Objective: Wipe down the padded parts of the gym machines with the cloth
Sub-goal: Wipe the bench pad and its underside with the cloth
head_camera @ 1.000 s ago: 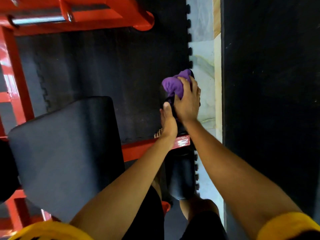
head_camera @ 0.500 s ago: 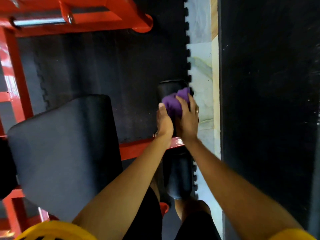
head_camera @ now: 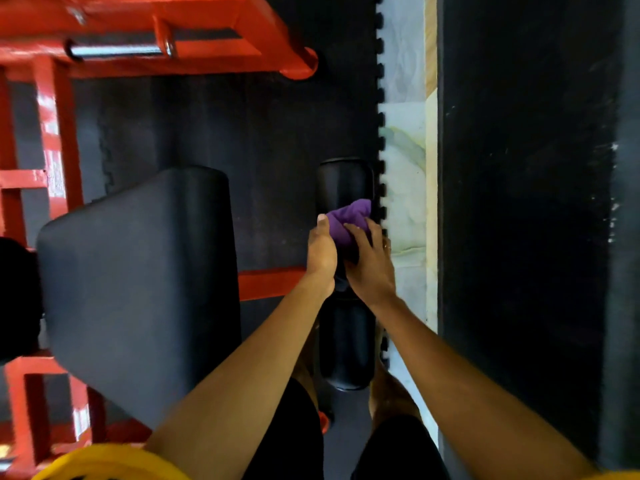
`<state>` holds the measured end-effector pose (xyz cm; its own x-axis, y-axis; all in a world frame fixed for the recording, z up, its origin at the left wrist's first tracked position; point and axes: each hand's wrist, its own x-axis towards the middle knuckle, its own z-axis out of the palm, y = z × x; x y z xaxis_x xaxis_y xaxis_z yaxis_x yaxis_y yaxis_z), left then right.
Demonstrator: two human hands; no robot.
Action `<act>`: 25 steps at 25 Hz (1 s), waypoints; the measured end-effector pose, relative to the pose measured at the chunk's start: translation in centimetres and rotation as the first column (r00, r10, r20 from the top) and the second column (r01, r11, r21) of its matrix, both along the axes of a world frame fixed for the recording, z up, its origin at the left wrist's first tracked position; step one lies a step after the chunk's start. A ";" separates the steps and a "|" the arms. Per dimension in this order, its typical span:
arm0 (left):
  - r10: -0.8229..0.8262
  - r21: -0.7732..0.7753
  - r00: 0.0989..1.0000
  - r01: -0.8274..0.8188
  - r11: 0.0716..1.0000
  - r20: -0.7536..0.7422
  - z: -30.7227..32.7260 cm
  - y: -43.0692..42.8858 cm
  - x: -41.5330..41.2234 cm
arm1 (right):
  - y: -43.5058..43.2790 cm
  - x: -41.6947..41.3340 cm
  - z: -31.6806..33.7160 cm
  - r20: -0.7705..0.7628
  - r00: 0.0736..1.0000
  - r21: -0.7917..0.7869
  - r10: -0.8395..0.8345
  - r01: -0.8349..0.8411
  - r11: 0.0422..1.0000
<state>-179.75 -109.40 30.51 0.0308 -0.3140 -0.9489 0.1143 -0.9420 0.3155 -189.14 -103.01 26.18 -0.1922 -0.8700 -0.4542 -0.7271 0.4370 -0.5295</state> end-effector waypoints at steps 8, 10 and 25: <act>0.021 -0.074 0.991 -0.011 0.997 0.132 6.8 7.2 0.1 | 6.0 -1.9 7.2 0.219 0.976 -0.065 -0.002 0.017 0.998; 0.036 -0.099 0.992 -0.024 0.995 0.121 9.5 8.7 0.3 | 7.6 -2.5 9.8 0.229 0.972 -0.093 0.044 -0.023 0.995; 0.212 -0.531 0.966 -0.104 0.841 0.146 27.9 26.6 8.4 | 15.2 -0.2 28.9 0.442 0.761 -0.242 0.474 -0.407 0.880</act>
